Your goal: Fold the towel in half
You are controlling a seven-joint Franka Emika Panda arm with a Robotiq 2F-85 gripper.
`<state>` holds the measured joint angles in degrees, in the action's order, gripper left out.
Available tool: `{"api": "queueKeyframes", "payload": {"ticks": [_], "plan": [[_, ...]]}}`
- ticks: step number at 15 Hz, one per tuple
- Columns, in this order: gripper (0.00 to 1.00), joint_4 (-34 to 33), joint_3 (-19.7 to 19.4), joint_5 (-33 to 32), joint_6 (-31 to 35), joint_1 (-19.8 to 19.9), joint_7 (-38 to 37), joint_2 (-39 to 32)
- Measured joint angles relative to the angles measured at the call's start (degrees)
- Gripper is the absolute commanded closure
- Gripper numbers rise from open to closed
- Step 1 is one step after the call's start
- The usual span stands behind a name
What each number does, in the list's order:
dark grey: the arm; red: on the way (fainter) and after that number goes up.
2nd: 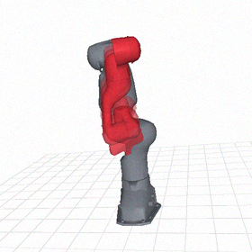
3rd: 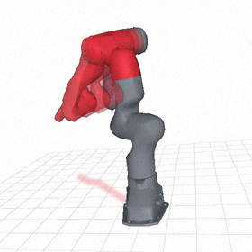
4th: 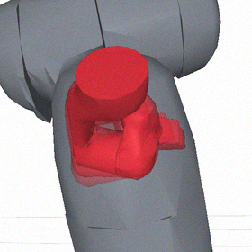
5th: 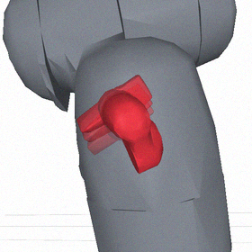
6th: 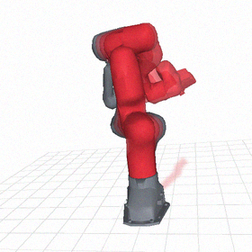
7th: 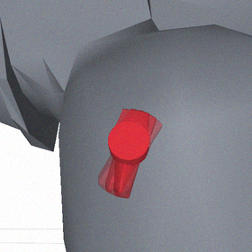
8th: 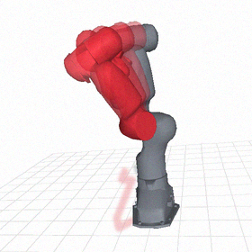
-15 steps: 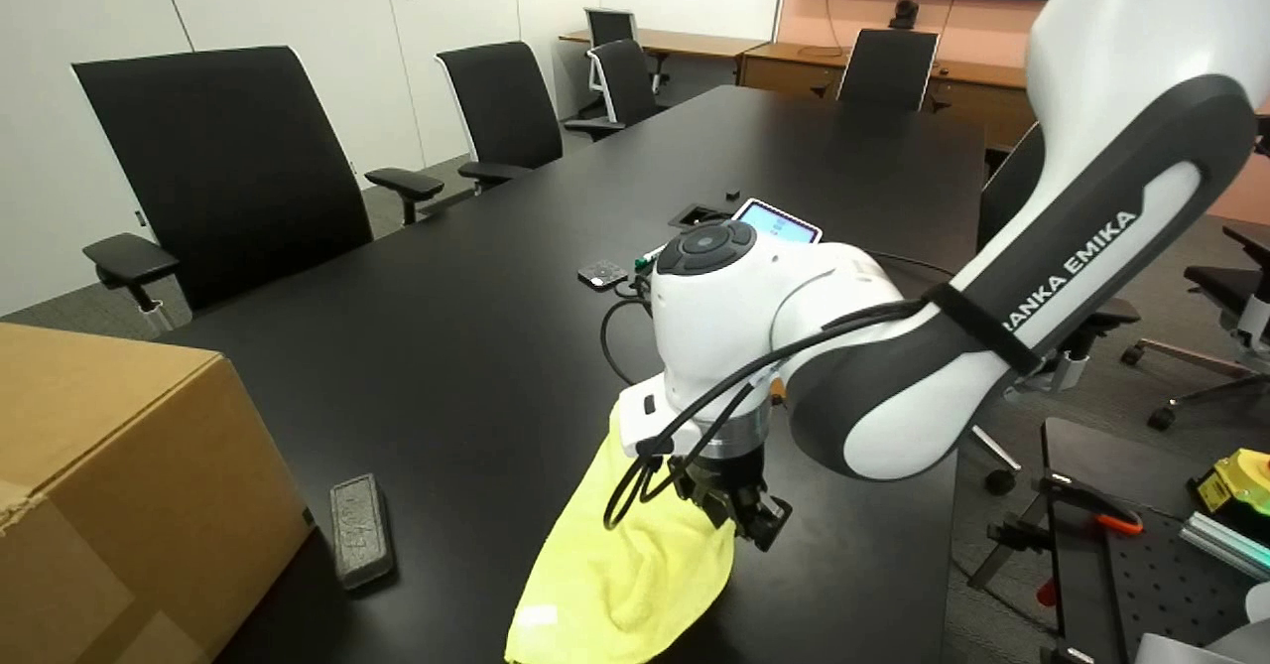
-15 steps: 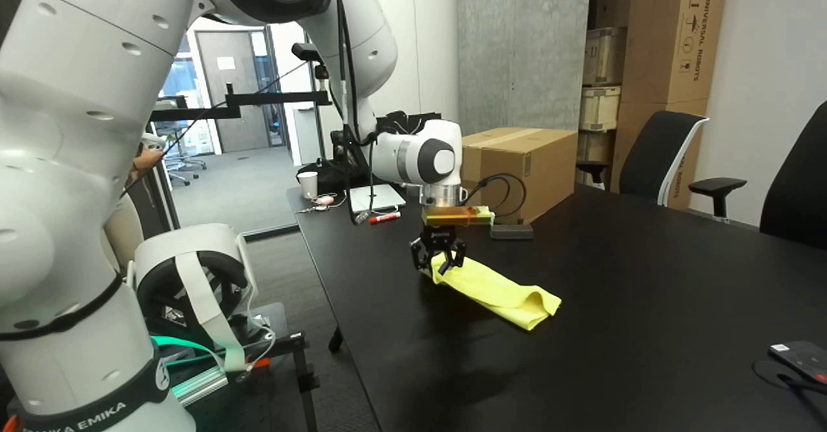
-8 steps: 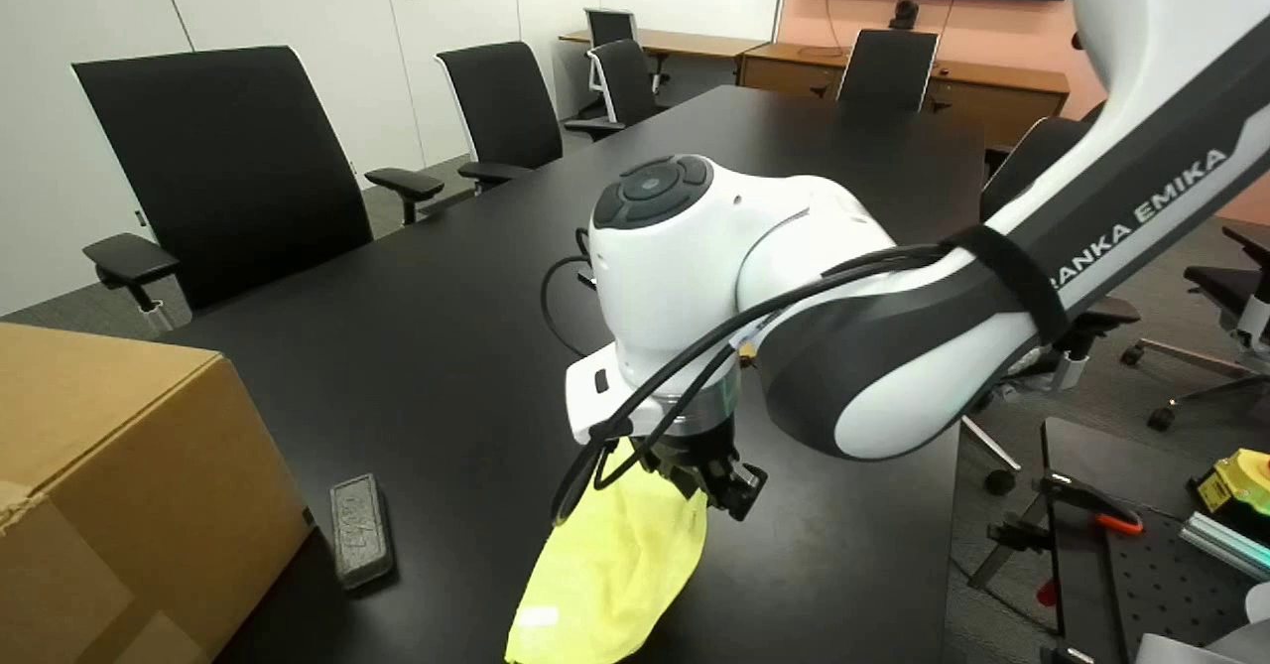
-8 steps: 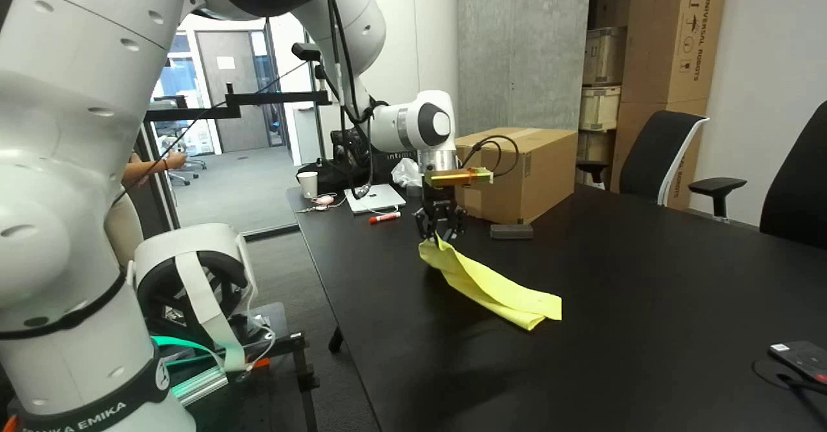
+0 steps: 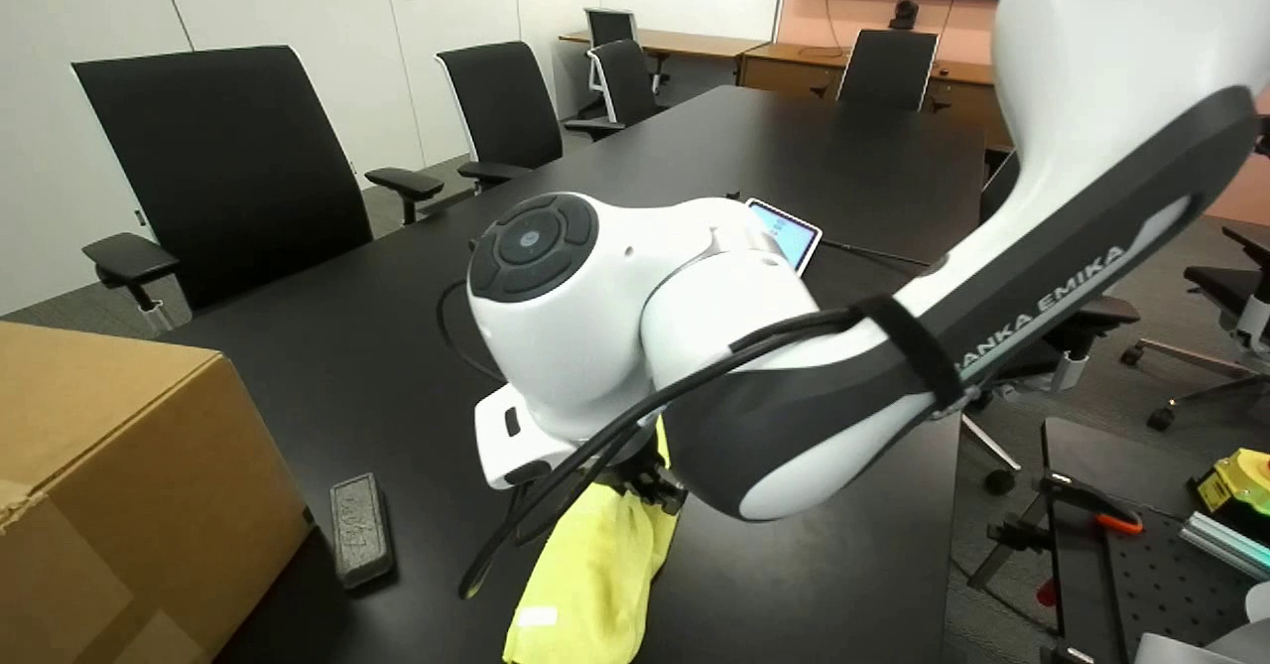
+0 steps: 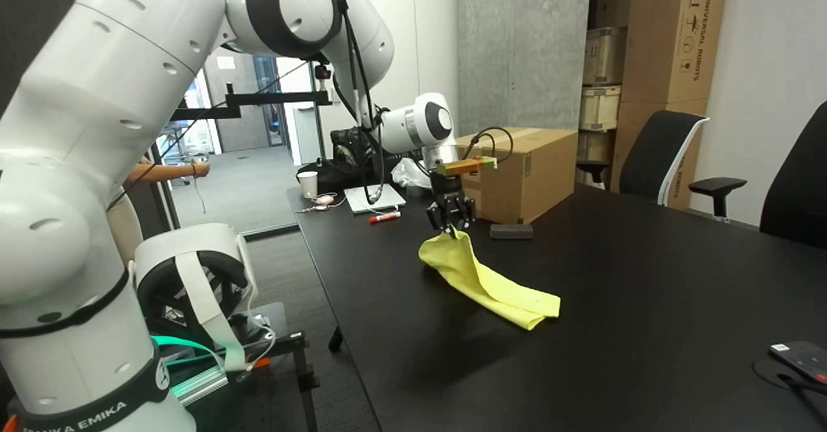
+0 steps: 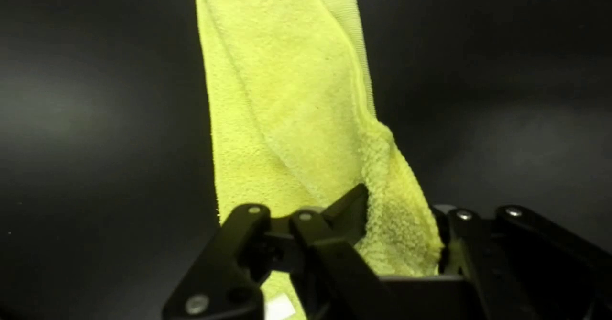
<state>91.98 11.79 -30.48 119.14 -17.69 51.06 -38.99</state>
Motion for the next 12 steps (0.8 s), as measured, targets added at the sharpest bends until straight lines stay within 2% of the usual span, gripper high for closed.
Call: {"api": "queueKeyframes", "payload": {"ticks": [6,12], "plan": [[0.94,-14.8,-1.7,-2.6,-1.6,-2.4,5.4,-10.3],[0.94,-26.3,-1.8,-2.6,-2.8,-5.5,15.9,-18.0]]}}
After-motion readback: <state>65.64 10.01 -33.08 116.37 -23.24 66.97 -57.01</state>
